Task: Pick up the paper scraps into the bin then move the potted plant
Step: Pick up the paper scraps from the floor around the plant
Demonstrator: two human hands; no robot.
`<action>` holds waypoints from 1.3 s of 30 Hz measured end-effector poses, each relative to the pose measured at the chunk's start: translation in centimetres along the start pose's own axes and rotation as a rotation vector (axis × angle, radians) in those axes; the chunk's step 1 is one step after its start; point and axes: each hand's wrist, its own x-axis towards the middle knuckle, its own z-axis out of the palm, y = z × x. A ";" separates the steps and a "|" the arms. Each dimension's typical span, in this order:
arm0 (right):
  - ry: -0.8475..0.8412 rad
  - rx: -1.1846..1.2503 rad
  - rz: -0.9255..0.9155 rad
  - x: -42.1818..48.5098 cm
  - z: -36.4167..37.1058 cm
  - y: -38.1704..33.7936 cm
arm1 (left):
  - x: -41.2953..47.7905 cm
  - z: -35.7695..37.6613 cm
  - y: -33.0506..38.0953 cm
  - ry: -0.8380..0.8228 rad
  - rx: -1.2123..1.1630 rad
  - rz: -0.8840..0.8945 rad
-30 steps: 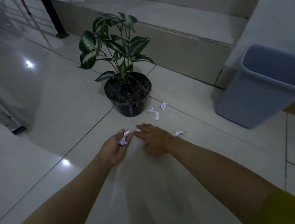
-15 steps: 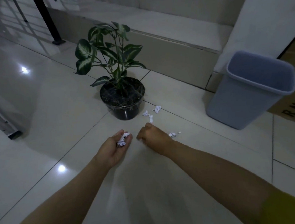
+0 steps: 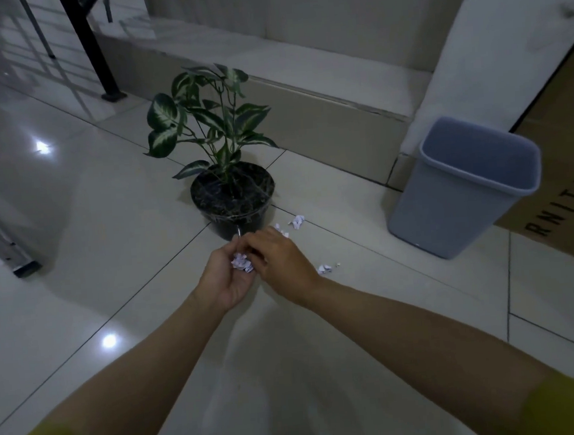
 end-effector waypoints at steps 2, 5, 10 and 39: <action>-0.031 0.002 0.022 -0.4 -0.2 0.2 | 0.3 0.2 -0.6 0.005 0.018 0.006; -0.065 0.062 0.090 -0.7 -0.8 0.4 | 0.8 0.5 -1.6 0.055 0.151 0.011; 0.141 0.060 0.216 -0.1 -3.5 2.2 | 1.9 -0.4 -2.3 0.216 0.208 -0.018; -0.235 -0.324 0.256 -4.5 -0.1 7.6 | 3.6 -4.0 -3.4 0.194 0.122 -0.004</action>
